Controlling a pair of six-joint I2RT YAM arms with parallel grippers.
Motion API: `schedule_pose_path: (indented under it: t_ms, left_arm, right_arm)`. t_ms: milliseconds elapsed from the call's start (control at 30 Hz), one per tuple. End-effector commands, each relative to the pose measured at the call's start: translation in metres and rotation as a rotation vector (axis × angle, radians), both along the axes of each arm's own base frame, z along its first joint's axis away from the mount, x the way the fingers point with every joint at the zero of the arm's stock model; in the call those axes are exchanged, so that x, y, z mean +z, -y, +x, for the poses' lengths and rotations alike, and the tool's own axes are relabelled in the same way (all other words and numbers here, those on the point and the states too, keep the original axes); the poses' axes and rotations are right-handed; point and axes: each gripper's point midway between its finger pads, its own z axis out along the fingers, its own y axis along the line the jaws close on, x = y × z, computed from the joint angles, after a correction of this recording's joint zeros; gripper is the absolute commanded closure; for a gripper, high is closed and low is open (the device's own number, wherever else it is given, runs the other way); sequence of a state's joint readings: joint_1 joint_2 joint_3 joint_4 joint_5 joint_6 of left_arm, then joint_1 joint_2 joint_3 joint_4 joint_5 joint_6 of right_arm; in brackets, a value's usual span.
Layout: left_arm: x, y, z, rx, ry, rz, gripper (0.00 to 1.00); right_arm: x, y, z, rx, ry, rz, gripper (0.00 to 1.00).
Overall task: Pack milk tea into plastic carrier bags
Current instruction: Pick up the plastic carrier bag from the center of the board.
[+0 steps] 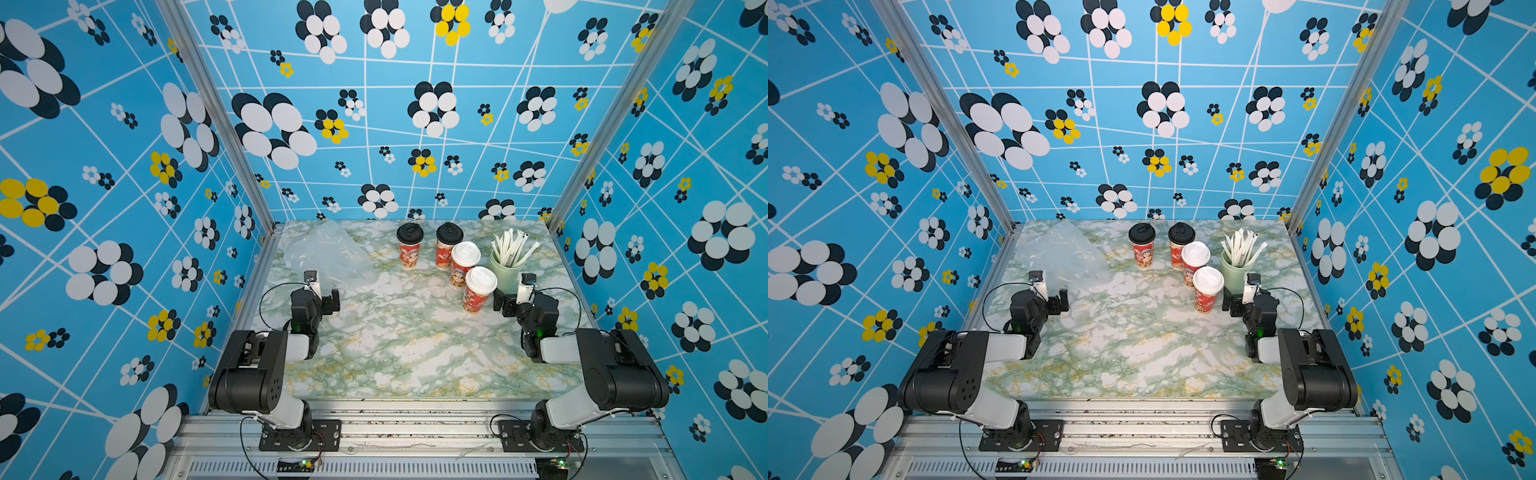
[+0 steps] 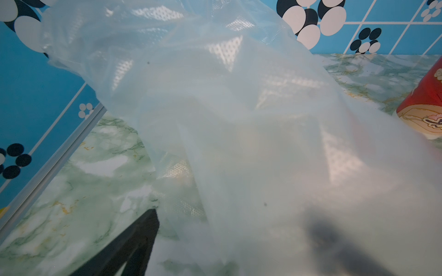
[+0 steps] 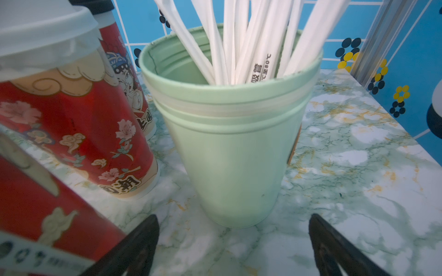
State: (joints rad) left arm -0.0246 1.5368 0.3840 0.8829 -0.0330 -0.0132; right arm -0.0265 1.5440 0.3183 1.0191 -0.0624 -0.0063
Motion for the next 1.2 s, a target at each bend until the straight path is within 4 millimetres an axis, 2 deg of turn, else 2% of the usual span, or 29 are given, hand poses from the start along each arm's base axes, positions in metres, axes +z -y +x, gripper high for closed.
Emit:
schedule_pose_path:
  t_ms: [0,200,467,600,700,933,1033,1167]
  left_arm:
    - [0.009,0.003,0.005,-0.01,-0.026,0.014,0.01]
    - [0.039,0.006,0.009,0.013,-0.061,0.064,0.01]
    - [0.075,0.022,-0.012,0.019,-0.146,-0.036,0.01]
    - [0.079,0.045,-0.032,-0.079,-0.279,-0.09,0.01]
    - [0.08,0.057,-0.05,-0.123,-0.369,-0.073,0.02]
    - [0.09,0.101,-0.095,-0.351,-0.537,0.018,0.03]
    - [0.089,0.108,-0.103,-0.411,-0.578,0.139,0.02]
    - [0.089,0.11,-0.093,-0.423,-0.629,0.312,0.02]
  right_arm:
    - [0.021,0.011,-0.009,-0.075,0.076,0.012,0.01]
    - [0.04,0.018,-0.02,-0.126,0.075,0.027,0.01]
    - [0.063,0.013,-0.035,-0.114,-0.064,0.068,0.01]
    - [0.077,0.005,-0.048,-0.089,-0.091,0.133,0.02]
    - [0.084,0.003,-0.057,-0.102,-0.117,0.19,0.03]
    - [0.09,-0.007,-0.071,-0.103,-0.25,0.312,0.04]
    - [0.091,-0.014,-0.072,-0.085,-0.32,0.344,0.07]
    - [0.094,-0.017,-0.074,-0.085,-0.394,0.361,0.11]
